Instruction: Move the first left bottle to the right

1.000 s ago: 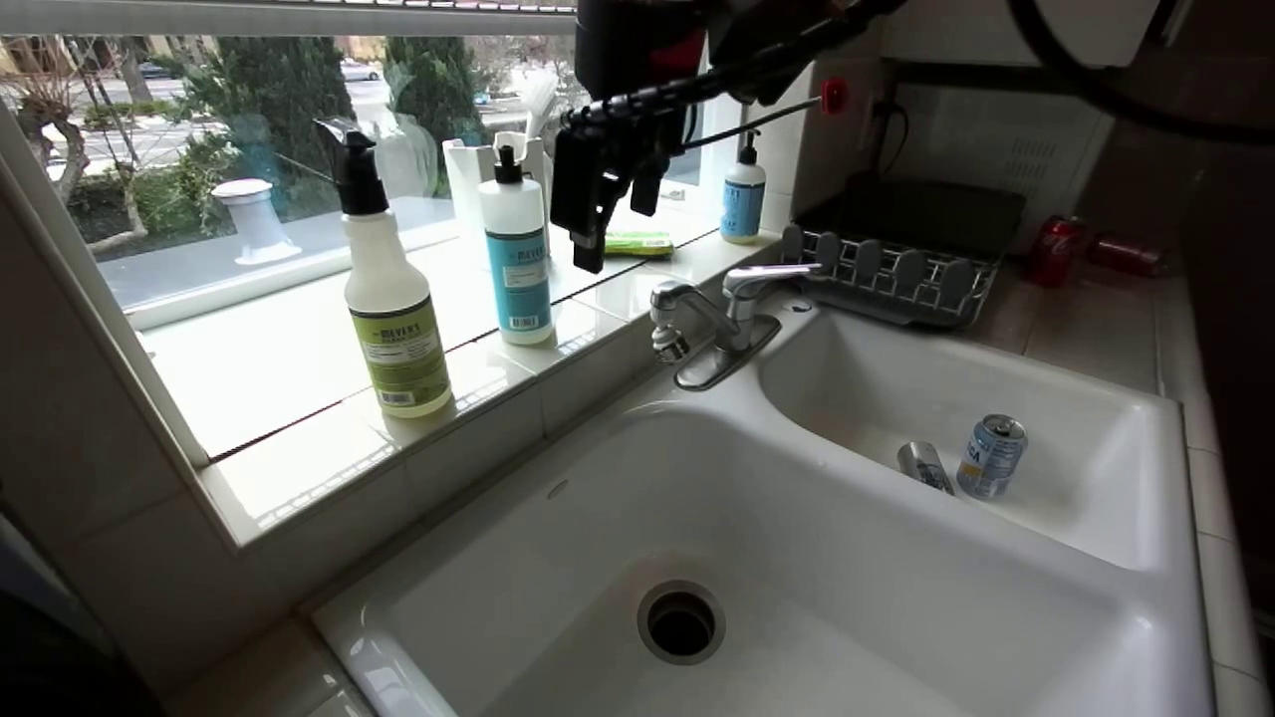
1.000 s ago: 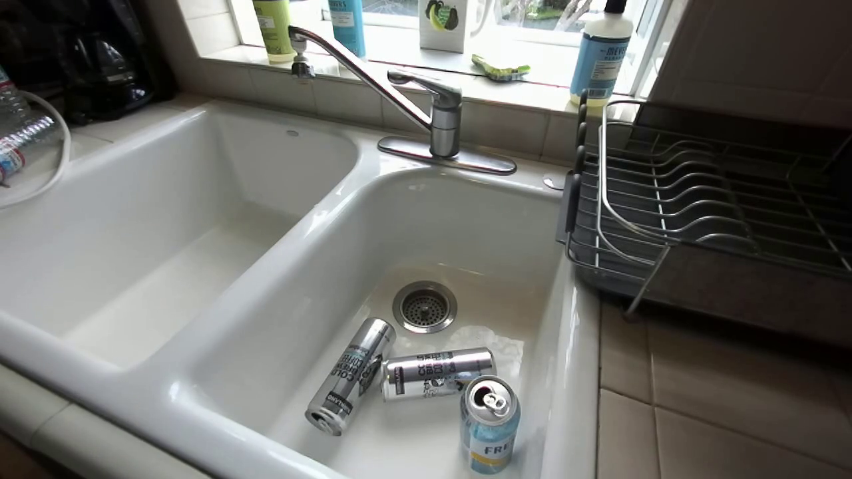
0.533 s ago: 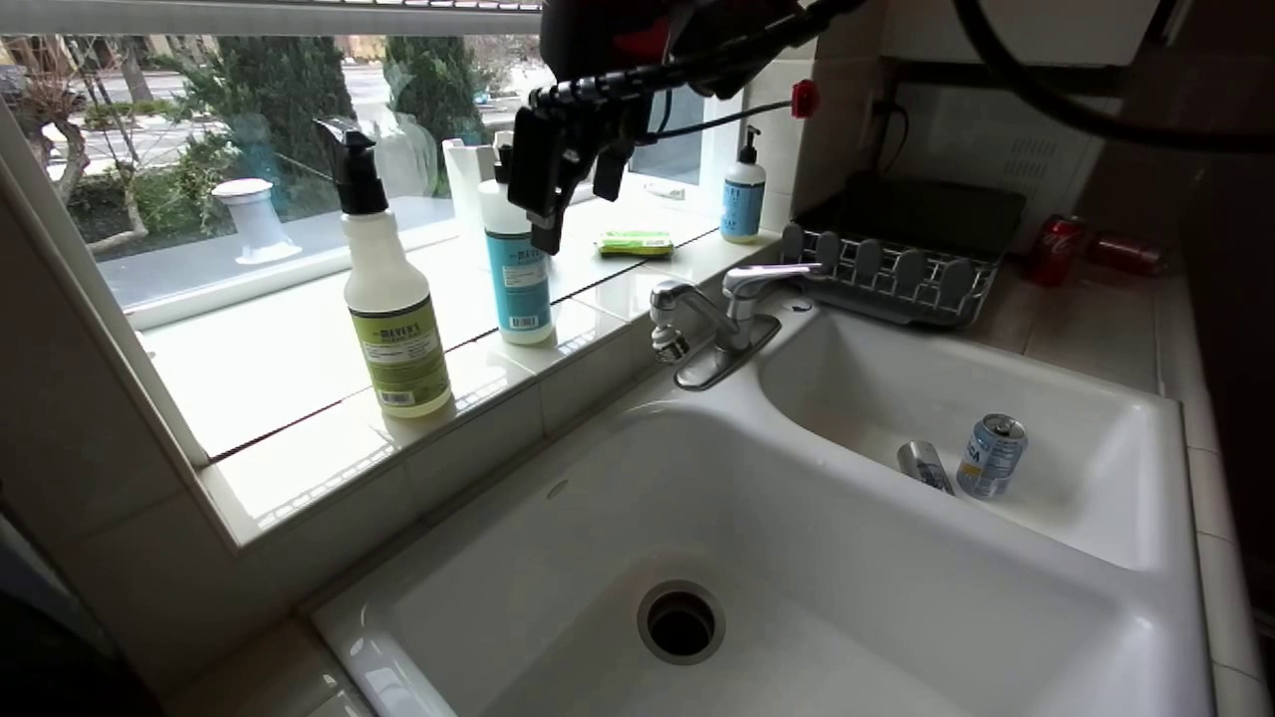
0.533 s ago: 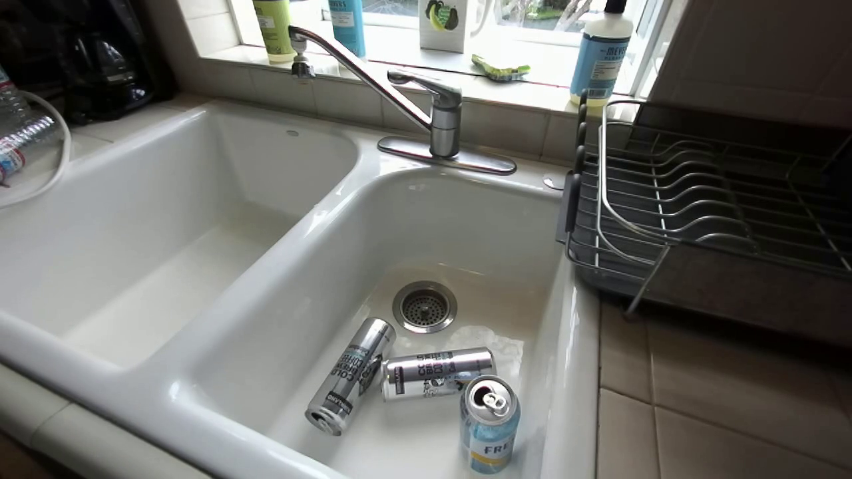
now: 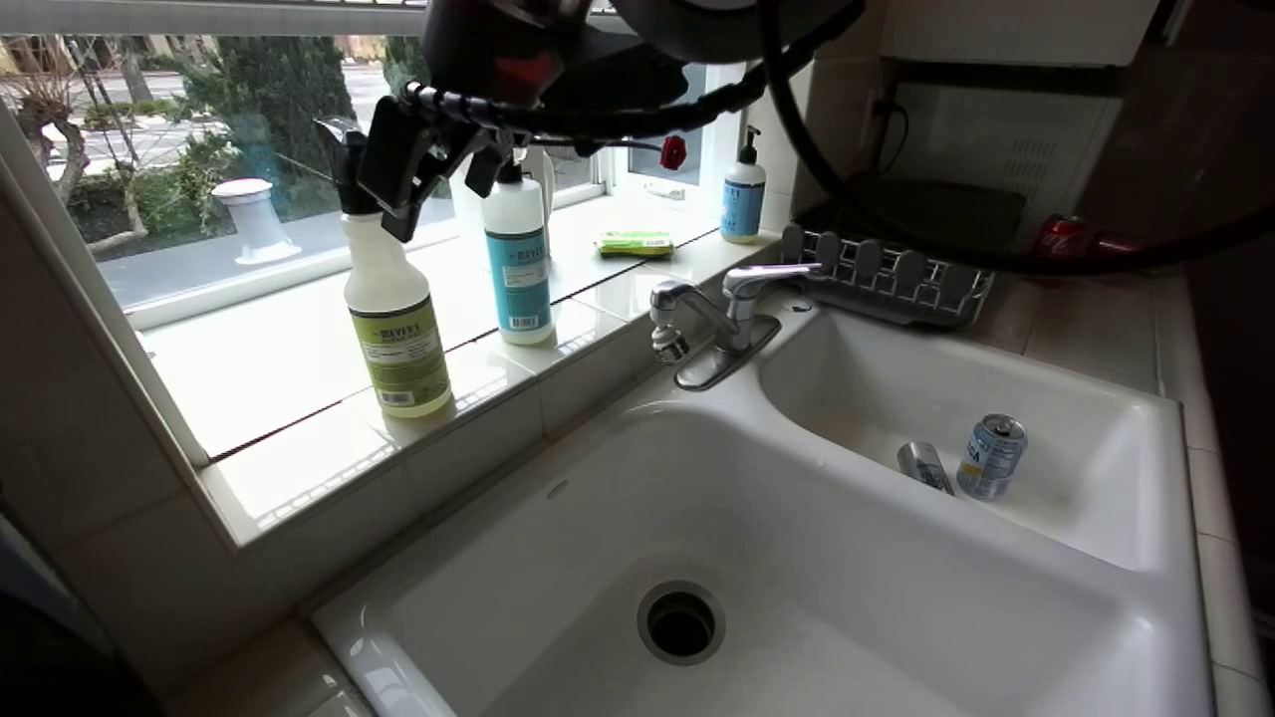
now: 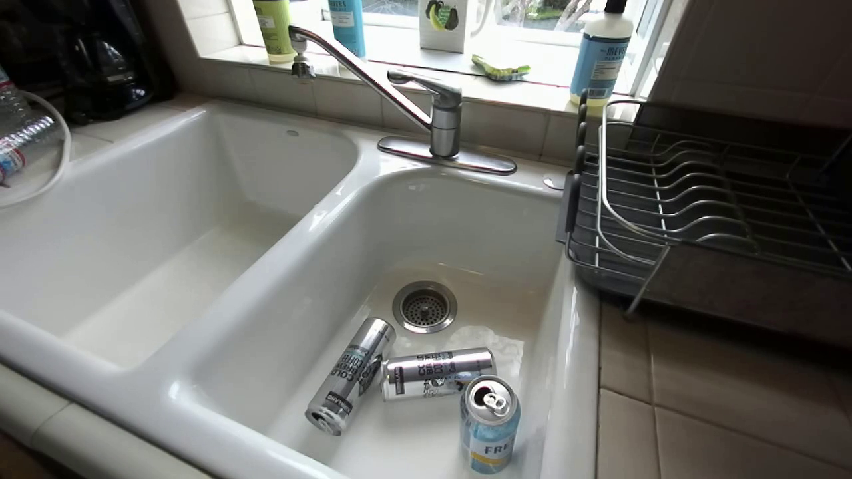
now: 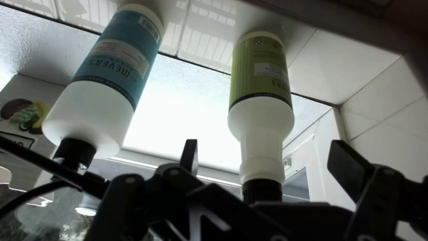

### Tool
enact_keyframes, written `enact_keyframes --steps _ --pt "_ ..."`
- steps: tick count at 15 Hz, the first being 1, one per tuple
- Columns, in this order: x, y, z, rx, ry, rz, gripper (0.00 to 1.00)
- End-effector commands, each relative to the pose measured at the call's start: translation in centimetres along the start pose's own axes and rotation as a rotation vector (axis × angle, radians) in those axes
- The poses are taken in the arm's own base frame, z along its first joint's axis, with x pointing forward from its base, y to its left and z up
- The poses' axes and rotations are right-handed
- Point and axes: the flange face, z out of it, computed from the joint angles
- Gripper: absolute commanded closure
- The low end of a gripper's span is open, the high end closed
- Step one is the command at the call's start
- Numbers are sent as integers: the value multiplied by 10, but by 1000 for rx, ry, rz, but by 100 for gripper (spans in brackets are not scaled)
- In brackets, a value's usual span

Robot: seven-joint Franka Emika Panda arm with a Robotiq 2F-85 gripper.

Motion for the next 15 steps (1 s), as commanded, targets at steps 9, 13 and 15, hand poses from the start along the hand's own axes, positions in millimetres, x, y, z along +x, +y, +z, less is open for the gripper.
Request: enact_keyframes --steps 9,13,15 --pt "17 -6 38 20 169 111 0" --pt "18 -6 42 10 178 135 34" --pt "20 -7 42 7 179 141 51"
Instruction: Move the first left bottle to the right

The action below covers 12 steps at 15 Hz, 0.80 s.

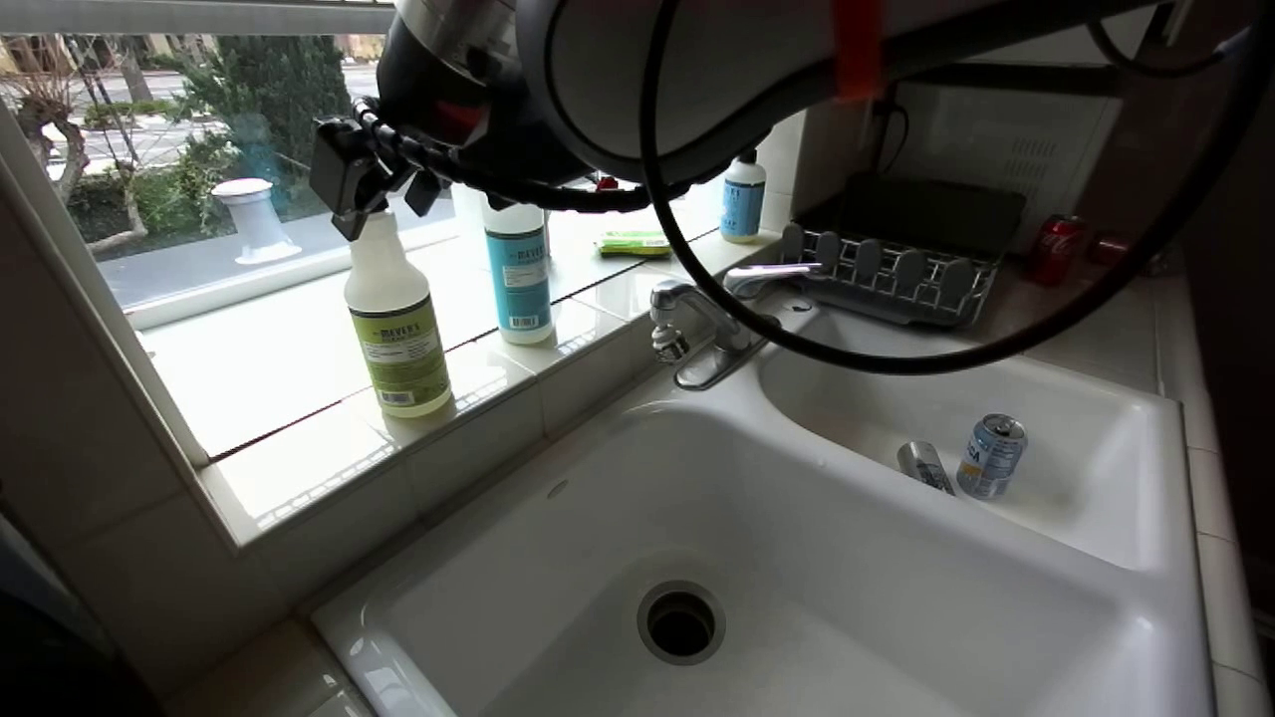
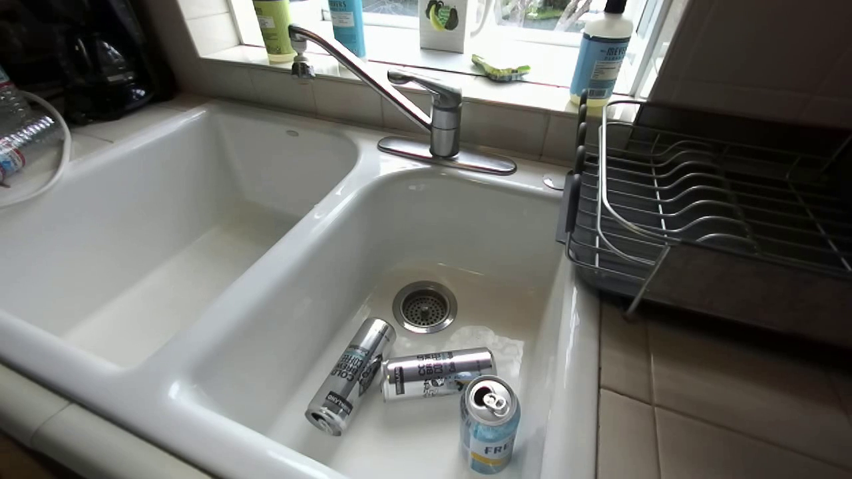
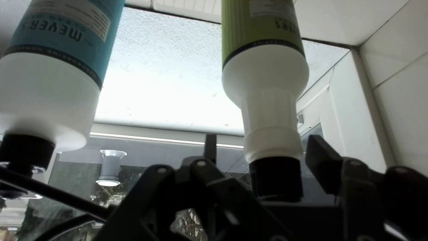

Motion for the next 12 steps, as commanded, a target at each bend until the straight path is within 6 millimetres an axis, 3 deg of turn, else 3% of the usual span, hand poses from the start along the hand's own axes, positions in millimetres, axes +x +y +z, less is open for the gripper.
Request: enact_keyframes --steps 1,4,8,12 --pt "5 -6 4 -6 22 22 58" --pt "5 -9 4 -5 21 21 81" --pt "5 -9 3 2 23 13 81" --pt "12 -8 -24 -12 23 -19 81"
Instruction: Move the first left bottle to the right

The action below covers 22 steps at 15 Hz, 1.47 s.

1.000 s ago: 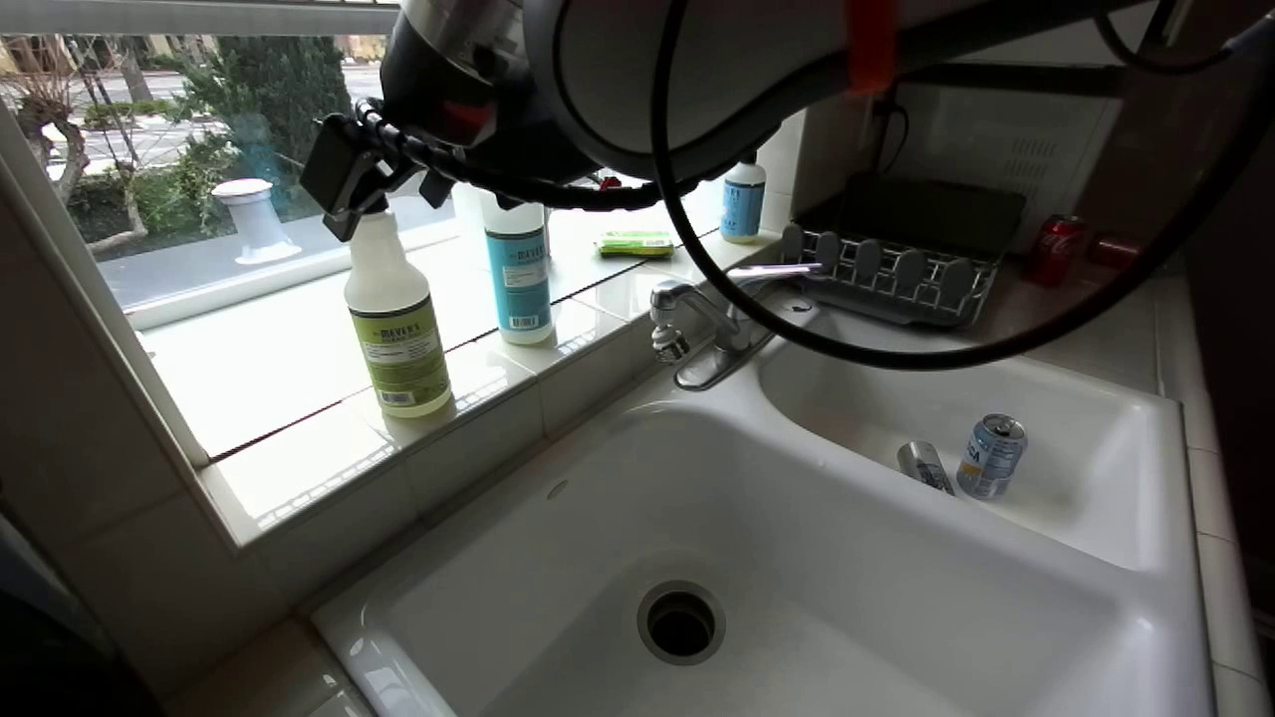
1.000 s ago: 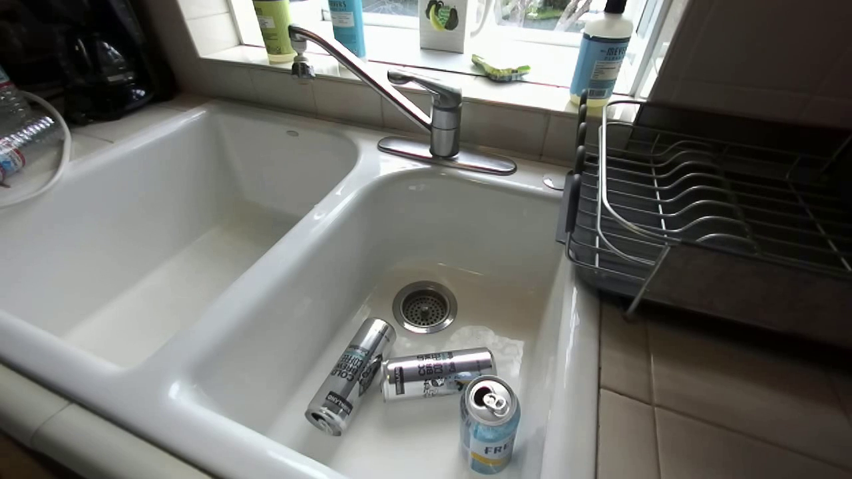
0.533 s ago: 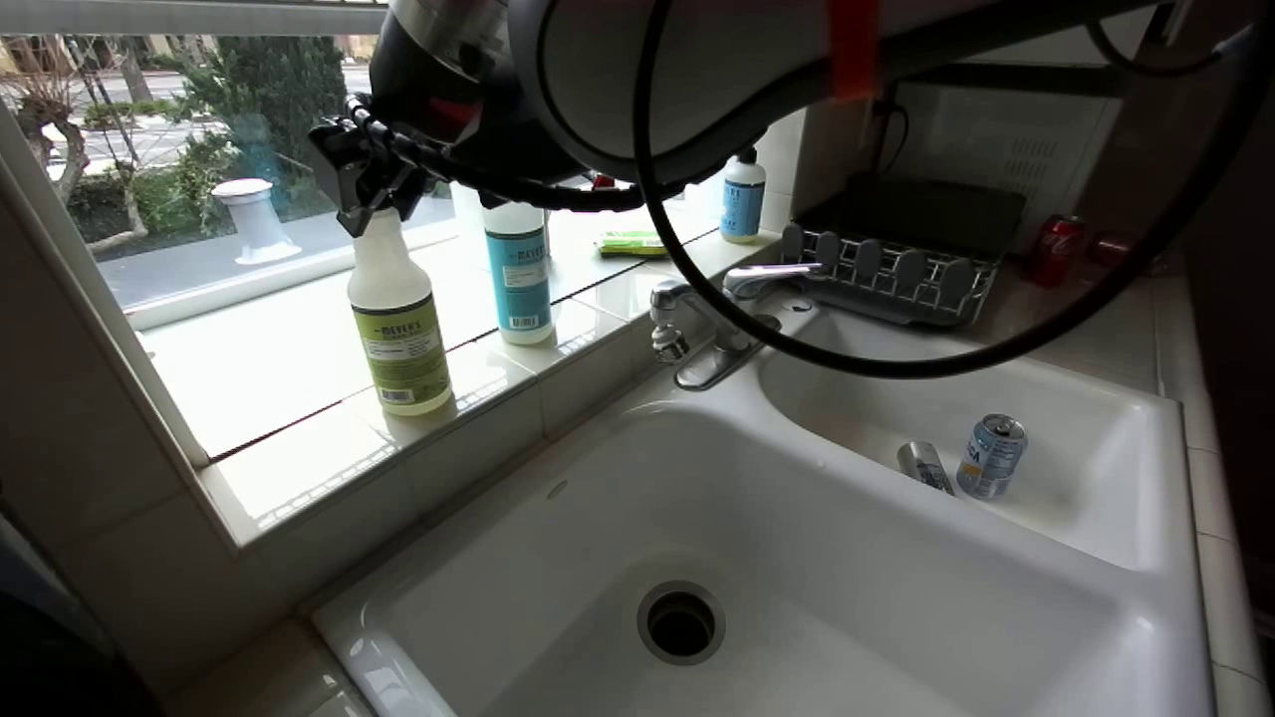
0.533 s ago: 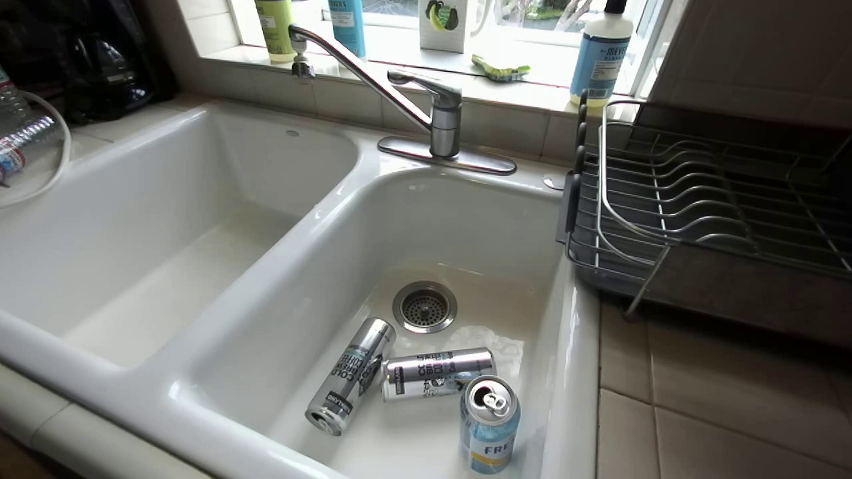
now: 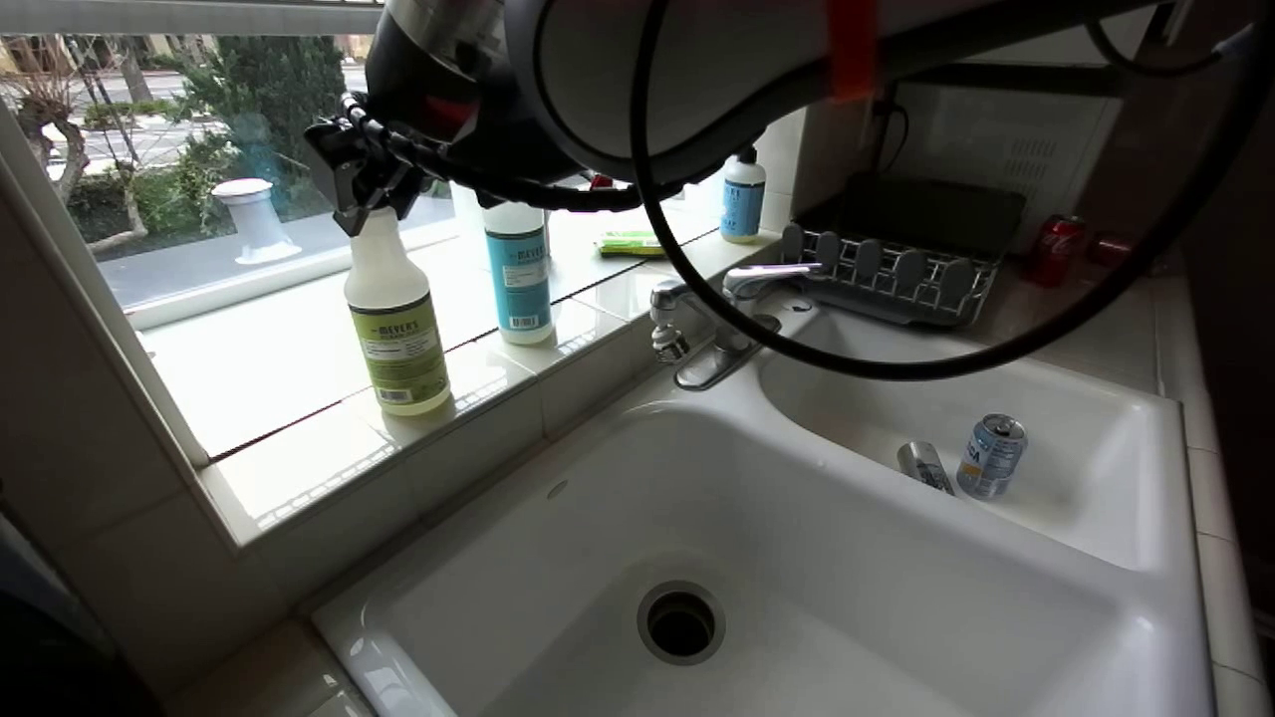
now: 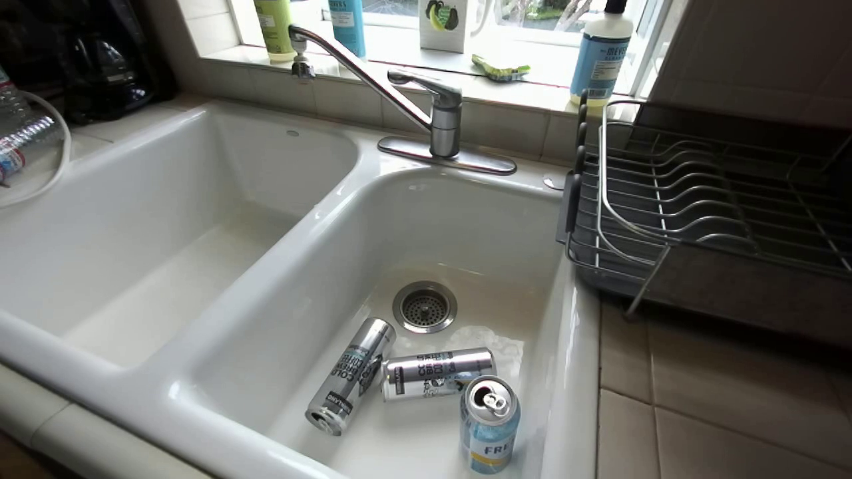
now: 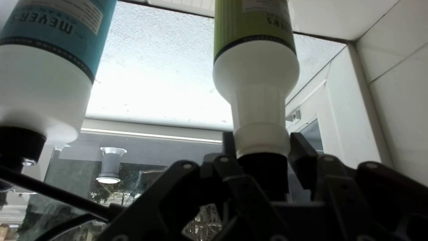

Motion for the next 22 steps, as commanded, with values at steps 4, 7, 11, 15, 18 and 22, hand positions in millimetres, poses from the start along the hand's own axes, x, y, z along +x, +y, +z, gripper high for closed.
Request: enact_keyframes --steps 4,7,11,15,18,22 --pt "17 0 -64 -26 31 -38 81" --pt "18 2 -95 -45 -15 -36 81" --pt "17 9 -135 -95 -82 -30 81" --pt "12 21 -170 -172 -140 -18 81" --pt "10 41 -186 -259 -163 16 81" --pt "17 74 -184 -337 -118 58 81"
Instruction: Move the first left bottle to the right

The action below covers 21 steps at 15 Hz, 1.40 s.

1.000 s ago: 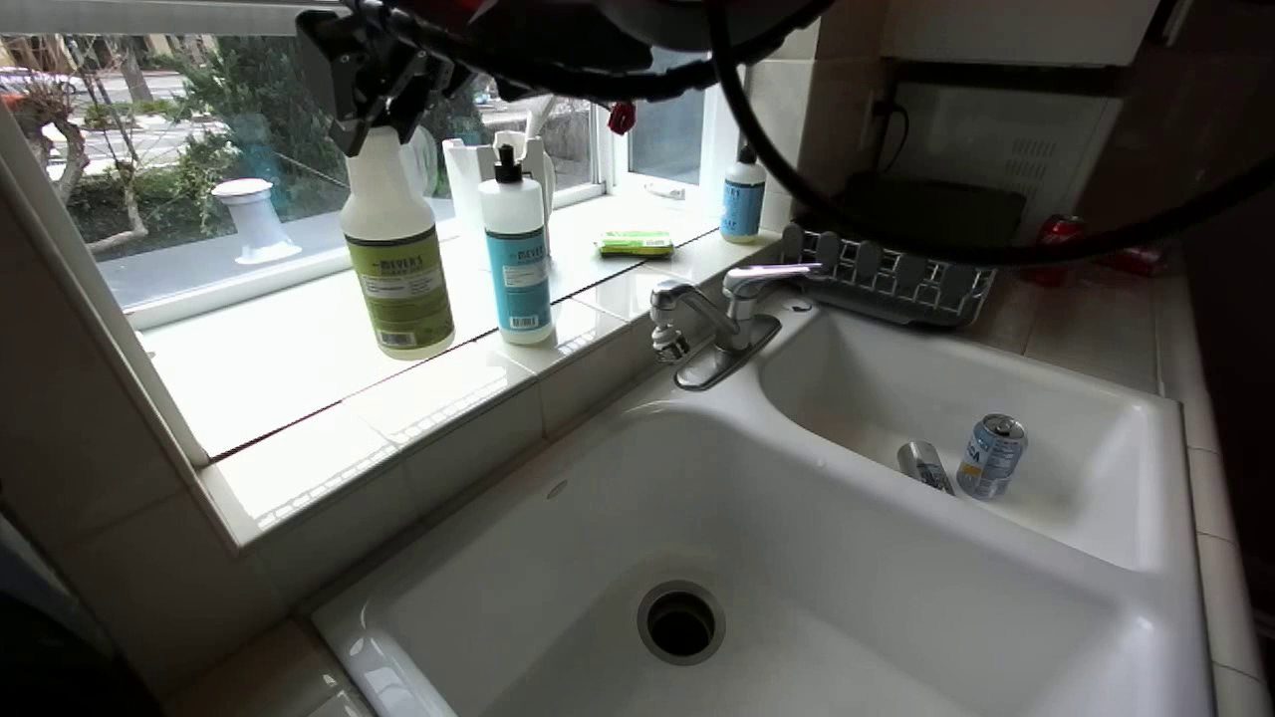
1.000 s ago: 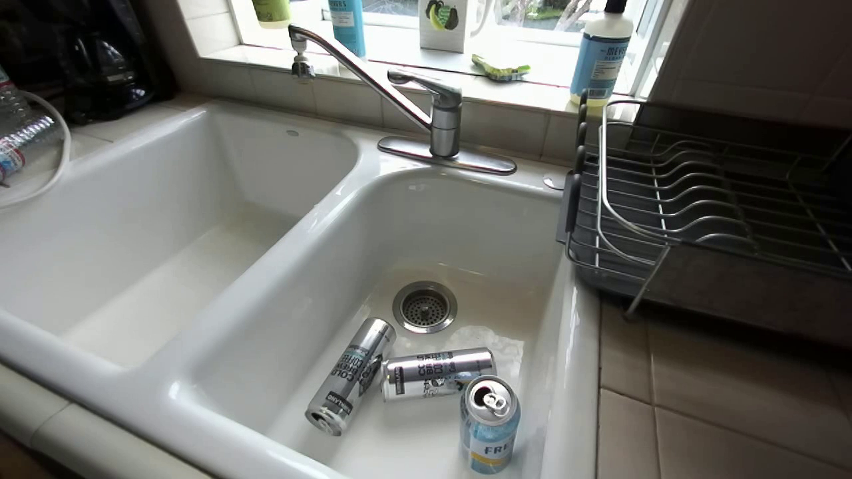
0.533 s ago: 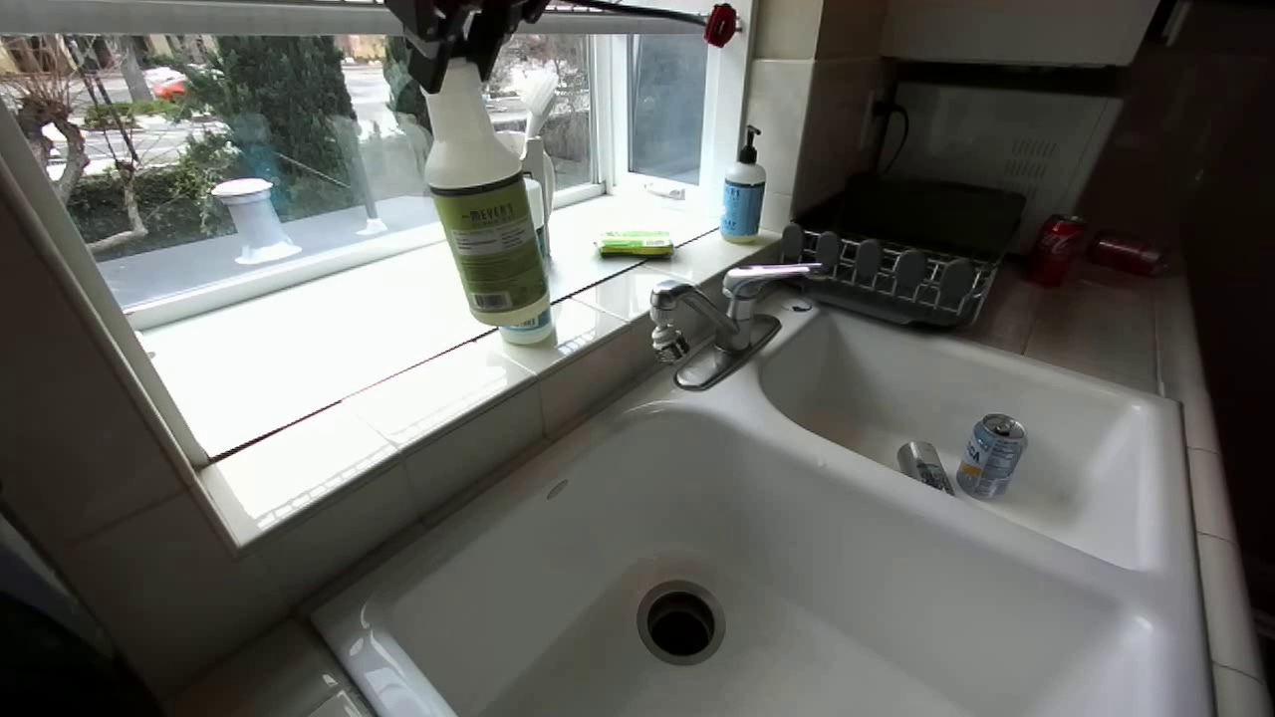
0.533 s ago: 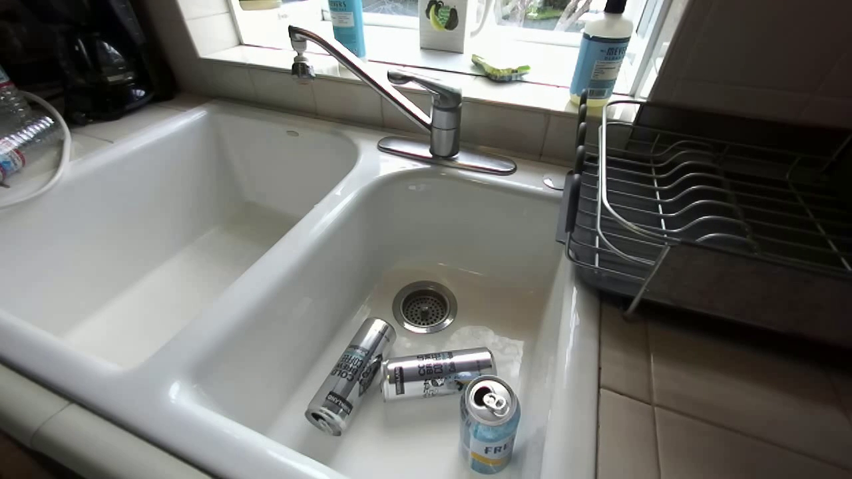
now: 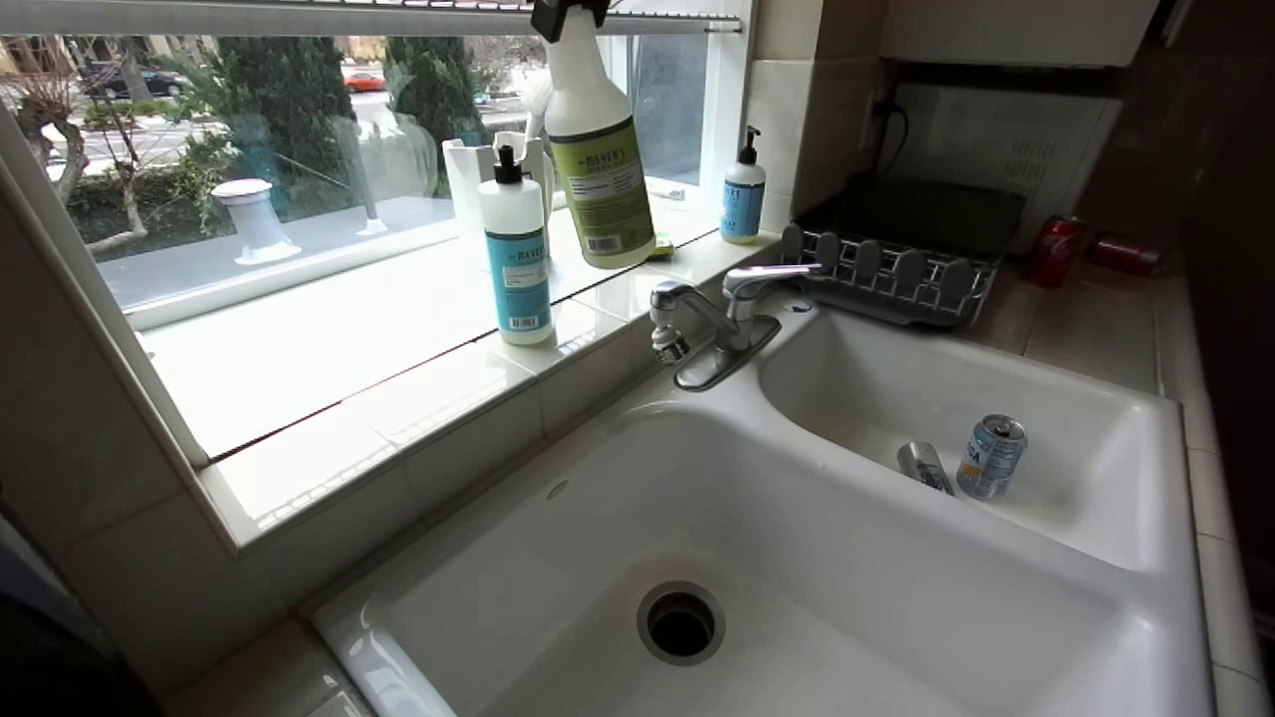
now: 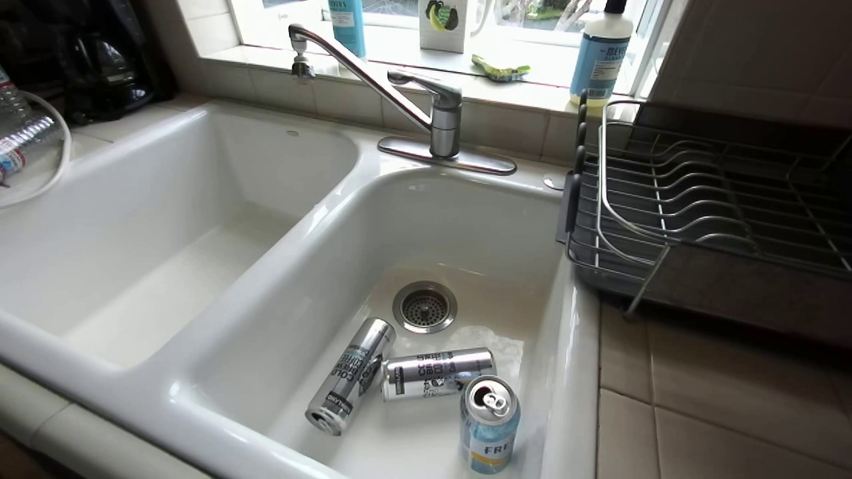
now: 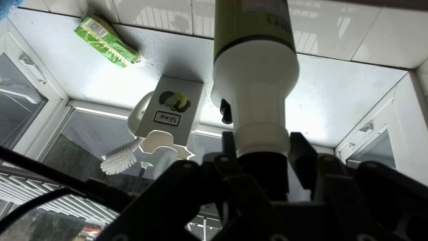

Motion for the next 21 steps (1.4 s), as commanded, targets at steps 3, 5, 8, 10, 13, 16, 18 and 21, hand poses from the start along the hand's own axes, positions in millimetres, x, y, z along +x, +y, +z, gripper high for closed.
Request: enact_keyframes --steps 3,5,8,10,13,16,18,21 --pt "5 40 18 -83 46 84 81" --pt "10 54 29 -97 86 113 81" --pt "18 71 49 -98 152 150 81" --pt "19 78 68 -90 169 168 81" --pt "17 80 98 -81 160 172 81" --pt "12 77 125 -71 141 172 81" --pt "8 75 140 -60 132 185 81" --pt "4 75 157 -53 120 206 81"
